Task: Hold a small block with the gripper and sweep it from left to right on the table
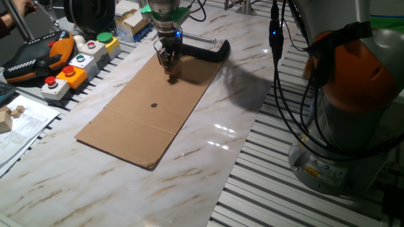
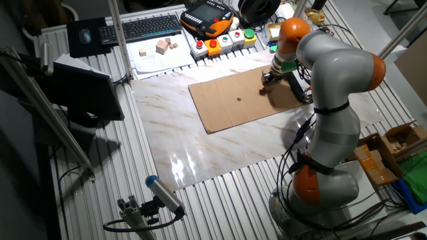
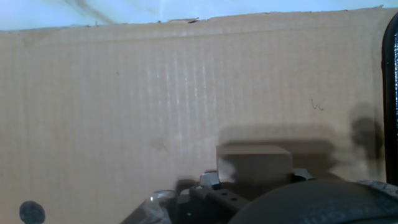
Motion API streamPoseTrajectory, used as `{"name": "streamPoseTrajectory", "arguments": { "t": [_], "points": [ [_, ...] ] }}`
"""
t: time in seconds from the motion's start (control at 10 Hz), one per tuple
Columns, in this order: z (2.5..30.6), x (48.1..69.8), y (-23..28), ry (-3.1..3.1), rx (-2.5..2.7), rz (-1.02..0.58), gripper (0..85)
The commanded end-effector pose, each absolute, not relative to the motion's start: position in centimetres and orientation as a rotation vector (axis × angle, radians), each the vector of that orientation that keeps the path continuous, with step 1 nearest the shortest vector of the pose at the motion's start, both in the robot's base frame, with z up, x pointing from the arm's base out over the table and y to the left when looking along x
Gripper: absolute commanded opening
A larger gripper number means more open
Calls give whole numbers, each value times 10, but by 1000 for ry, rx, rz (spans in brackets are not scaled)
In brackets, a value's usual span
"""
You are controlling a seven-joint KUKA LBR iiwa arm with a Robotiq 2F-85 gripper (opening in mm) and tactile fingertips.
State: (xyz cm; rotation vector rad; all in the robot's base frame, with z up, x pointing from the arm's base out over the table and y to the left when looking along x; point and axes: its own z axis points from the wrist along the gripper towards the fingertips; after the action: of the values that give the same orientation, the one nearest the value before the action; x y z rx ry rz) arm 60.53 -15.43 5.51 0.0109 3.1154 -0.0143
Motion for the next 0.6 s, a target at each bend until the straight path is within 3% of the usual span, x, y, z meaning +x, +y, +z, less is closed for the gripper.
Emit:
{"name": "streamPoseTrajectory", "arguments": {
  "t": [0.0, 0.5],
  "points": [
    [54, 605, -153, 3115, 13, -14, 7],
    [55, 605, -148, 3115, 20, -14, 7]
  ]
}}
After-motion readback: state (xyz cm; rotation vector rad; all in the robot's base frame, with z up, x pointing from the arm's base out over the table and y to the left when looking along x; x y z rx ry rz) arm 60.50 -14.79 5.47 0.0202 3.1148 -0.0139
